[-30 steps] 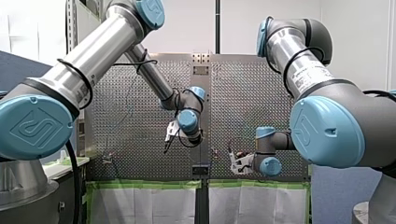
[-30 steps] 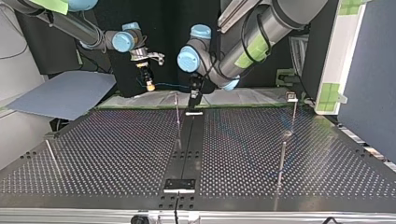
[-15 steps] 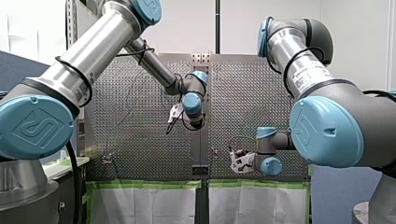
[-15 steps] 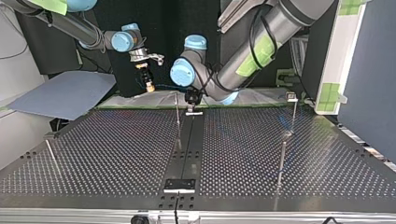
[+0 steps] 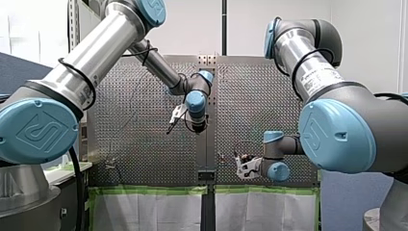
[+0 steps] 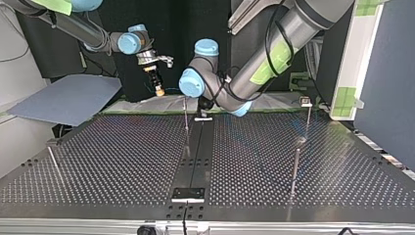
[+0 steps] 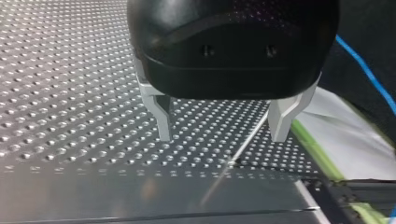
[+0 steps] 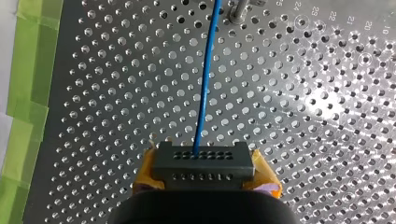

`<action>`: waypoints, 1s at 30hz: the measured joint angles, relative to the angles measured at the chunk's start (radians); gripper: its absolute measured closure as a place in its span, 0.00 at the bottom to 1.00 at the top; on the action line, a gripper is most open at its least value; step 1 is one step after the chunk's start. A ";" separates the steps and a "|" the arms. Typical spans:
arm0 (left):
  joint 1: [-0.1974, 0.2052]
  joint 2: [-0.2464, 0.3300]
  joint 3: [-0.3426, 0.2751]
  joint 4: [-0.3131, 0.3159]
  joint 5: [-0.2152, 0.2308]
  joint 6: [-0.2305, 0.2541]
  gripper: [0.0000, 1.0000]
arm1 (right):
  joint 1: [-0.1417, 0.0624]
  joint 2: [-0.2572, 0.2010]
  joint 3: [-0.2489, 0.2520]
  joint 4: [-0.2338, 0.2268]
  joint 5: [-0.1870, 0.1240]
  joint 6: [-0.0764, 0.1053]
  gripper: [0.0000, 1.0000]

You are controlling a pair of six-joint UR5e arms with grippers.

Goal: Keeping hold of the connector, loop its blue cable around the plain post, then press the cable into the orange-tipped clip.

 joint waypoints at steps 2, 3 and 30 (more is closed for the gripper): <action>-0.001 0.000 0.000 -0.021 0.001 0.000 0.00 | 0.000 0.000 0.000 0.002 0.001 -0.004 1.00; -0.002 0.000 0.000 -0.029 0.002 0.000 0.00 | 0.000 0.000 0.000 0.003 0.000 -0.005 1.00; 0.003 -0.121 0.138 -0.295 0.079 0.061 0.00 | 0.013 0.000 0.000 -0.006 -0.012 -0.001 1.00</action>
